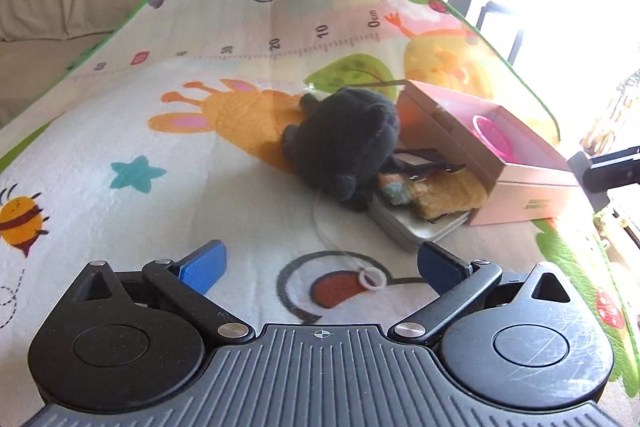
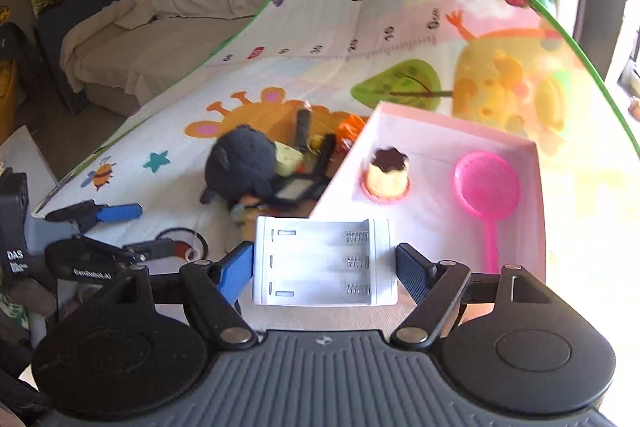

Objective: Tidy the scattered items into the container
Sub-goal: 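Grasp the silver tin with the left gripper while the right gripper holds the charger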

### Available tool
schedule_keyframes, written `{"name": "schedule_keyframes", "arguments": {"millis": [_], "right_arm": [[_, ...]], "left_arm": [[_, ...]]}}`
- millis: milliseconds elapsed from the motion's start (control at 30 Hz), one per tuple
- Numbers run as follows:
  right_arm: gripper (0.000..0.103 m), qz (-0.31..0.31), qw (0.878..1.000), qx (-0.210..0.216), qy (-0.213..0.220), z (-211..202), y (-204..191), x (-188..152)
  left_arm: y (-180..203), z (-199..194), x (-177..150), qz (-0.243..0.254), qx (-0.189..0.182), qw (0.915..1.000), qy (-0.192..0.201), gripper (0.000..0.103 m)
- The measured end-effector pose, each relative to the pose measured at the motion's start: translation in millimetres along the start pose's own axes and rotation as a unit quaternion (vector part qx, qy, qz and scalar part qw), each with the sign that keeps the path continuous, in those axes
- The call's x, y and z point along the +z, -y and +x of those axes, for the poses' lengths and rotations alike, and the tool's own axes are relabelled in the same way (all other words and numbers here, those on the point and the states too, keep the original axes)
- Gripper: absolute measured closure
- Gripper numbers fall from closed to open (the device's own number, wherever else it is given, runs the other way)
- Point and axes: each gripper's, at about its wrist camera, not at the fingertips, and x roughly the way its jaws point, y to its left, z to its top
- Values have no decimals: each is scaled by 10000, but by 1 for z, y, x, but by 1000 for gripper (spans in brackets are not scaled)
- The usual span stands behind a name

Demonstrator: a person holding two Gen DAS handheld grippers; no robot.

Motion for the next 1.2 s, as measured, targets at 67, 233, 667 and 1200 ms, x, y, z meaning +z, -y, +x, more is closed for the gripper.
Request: {"name": "schedule_keyframes", "arguments": {"millis": [67,233,667,1200], "right_arm": [[26,249,9994,-226,-61,-2,15,-27],[24,713,9965,-423,-59,3,36,-77],[3,766,9942,-250,706,-5,21,-134],[0,963,9927,-155,709,2,25,-147]], "left_arm": [[22,3,6,351,-239,9991,53,0],[72,34,14,1314,-510,9899,-122,0],[82,98,21,1357,110,9887,-632,1],[63,30,-4,1245,876,9865,-603,32]]}}
